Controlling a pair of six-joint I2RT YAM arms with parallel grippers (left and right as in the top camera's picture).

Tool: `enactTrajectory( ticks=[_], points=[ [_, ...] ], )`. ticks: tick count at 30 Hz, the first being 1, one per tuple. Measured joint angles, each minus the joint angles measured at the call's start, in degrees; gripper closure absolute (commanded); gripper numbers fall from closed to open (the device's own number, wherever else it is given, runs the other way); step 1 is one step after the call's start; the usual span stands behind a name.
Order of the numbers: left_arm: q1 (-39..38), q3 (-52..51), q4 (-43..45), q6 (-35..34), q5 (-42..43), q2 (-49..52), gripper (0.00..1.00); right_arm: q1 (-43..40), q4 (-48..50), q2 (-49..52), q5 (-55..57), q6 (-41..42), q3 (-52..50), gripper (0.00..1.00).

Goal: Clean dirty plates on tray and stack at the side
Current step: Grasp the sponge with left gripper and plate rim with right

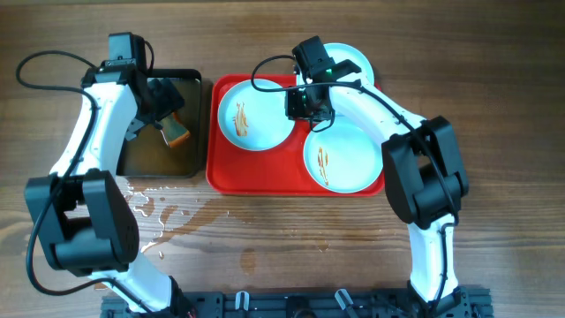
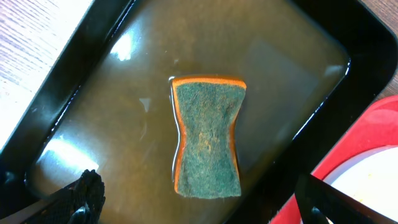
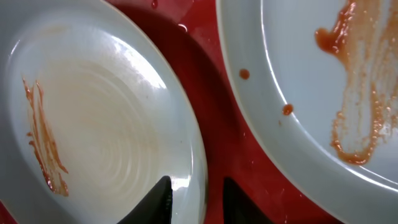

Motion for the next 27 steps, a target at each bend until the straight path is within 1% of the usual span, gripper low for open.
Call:
enactTrajectory(
  ticks=[1,2,3,4,5,7,9,10,11,12,13,15,16,17,19,20,22,23,24,27],
  points=[
    [0.0,0.0,0.39,0.0,0.0,0.26,0.04,0.02,0.83,0.35,0.0,0.04,0.0,0.78],
    [0.0,0.0,0.72,0.0,0.0,0.26,0.04,0.04,1.42,0.9,-0.02,0.13,0.0,0.83],
    [0.0,0.0,0.87,-0.02,0.0,0.26,0.04,0.04,1.73,1.57,-0.02,0.31,0.0,0.86],
    [0.0,0.0,0.96,0.0,0.0,0.26,0.04,0.02,2.21,2.21,-0.26,0.66,0.0,0.93],
    [0.0,0.0,1.07,0.0,-0.02,0.26,0.04,0.02,2.49,2.34,-0.33,0.92,0.0,0.96],
    [0.0,0.0,1.29,-0.02,-0.04,0.44,0.05,0.09,2.95,2.51,-0.48,1.2,0.0,0.96],
    [0.0,0.0,1.46,-0.02,-0.02,1.11,0.13,0.09,3.04,2.51,-0.55,1.36,0.0,0.96],
    [0.0,0.0,1.55,-0.07,-0.02,1.66,0.23,0.09,3.06,2.51,-0.61,1.57,0.0,0.96],
    [0.0,0.0,1.7,-0.26,-0.04,2.25,0.35,0.09,3.06,2.51,-0.66,1.6,0.0,0.96],
    [0.0,0.0,1.9,-0.55,-0.02,2.58,0.43,0.09,3.17,2.51,-0.68,1.75,0.0,0.96],
    [0.0,0.0,2.19,-0.7,-0.07,2.75,0.44,0.13,3.28,2.51,-0.7,1.81,0.0,0.96],
    [0.0,0.0,2.45,-1.49,-0.11,2.95,0.43,0.13,3.28,2.51,-0.7,1.99,0.0,0.96],
    [0.0,0.0,2.75,-1.75,-0.02,3.15,0.44,0.13,3.28,2.51,-0.7,1.99,0.0,0.96],
    [0.0,0.0,3.39,-1.84,0.31,3.56,0.5,0.13,3.3,2.51,-0.72,1.99,0.0,0.96],
    [0.0,0.02,4.5,-2.08,1.2,6.29,0.71,0.13,3.3,2.51,-0.72,1.99,0.0,0.96],
    [0.0,0.02,4.66,-1.92,1.38,7.5,0.77,0.13,3.3,2.51,-0.72,1.99,0.0,0.96],
    [0.0,0.0,5.49,-1.53,1.79,10.6,0.79,0.13,3.3,2.51,-0.72,2.01,0.0,0.96],
    [0.0,0.0,5.81,-1.29,2.05,11.34,0.84,0.13,3.34,2.51,-0.72,1.99,0.0,0.95],
    [0.0,0.02,5.97,-1.25,2.23,11.39,0.96,0.13,3.5,2.51,-0.76,2.01,0.0,0.95],
    [0.0,0.02,6.34,-0.94,2.45,11.54,0.96,0.15,3.65,2.54,-0.92,2.01,0.0,0.95]
  ],
)
